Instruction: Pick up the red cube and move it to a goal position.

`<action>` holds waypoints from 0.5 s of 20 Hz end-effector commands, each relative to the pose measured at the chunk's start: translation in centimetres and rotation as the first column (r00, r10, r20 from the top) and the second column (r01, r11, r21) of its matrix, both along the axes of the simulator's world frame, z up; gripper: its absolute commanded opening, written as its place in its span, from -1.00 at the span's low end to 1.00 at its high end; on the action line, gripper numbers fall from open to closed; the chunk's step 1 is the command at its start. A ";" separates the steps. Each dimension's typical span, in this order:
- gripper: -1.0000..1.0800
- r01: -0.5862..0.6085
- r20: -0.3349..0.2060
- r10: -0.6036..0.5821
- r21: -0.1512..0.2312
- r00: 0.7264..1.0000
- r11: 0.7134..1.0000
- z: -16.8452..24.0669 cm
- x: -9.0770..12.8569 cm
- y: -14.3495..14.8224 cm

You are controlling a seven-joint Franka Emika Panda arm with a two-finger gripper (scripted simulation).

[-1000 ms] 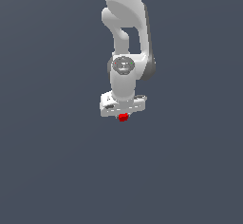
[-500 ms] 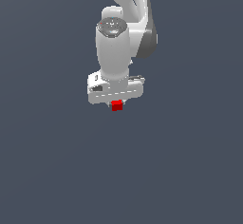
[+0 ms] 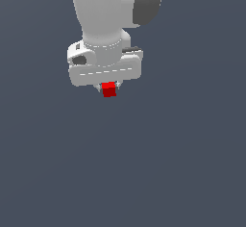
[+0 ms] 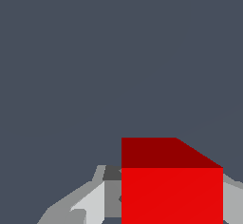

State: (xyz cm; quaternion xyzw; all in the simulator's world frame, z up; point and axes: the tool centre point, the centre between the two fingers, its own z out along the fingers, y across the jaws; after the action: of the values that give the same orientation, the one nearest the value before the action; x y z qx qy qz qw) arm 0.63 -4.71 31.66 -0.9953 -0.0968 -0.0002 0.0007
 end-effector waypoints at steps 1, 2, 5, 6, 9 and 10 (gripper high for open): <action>-1.00 0.000 0.000 0.000 0.000 1.000 1.000 2.6 0.3 -0.6; -1.00 0.000 0.000 0.000 0.000 1.000 1.000 3.6 0.4 -0.9; -1.00 0.000 0.000 0.000 -0.001 1.000 1.000 6.3 0.8 -1.6; -1.00 0.000 0.000 0.000 -0.001 1.000 1.000 7.2 1.0 -1.8; -1.00 0.000 0.000 0.000 -0.001 1.000 1.000 9.5 1.3 -2.4; -1.00 0.000 0.000 0.000 -0.001 1.000 1.000 10.2 1.4 -2.5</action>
State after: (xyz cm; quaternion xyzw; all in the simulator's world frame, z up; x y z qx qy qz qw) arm 1.92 -6.96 40.68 -0.9953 -0.0968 -0.0003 0.0004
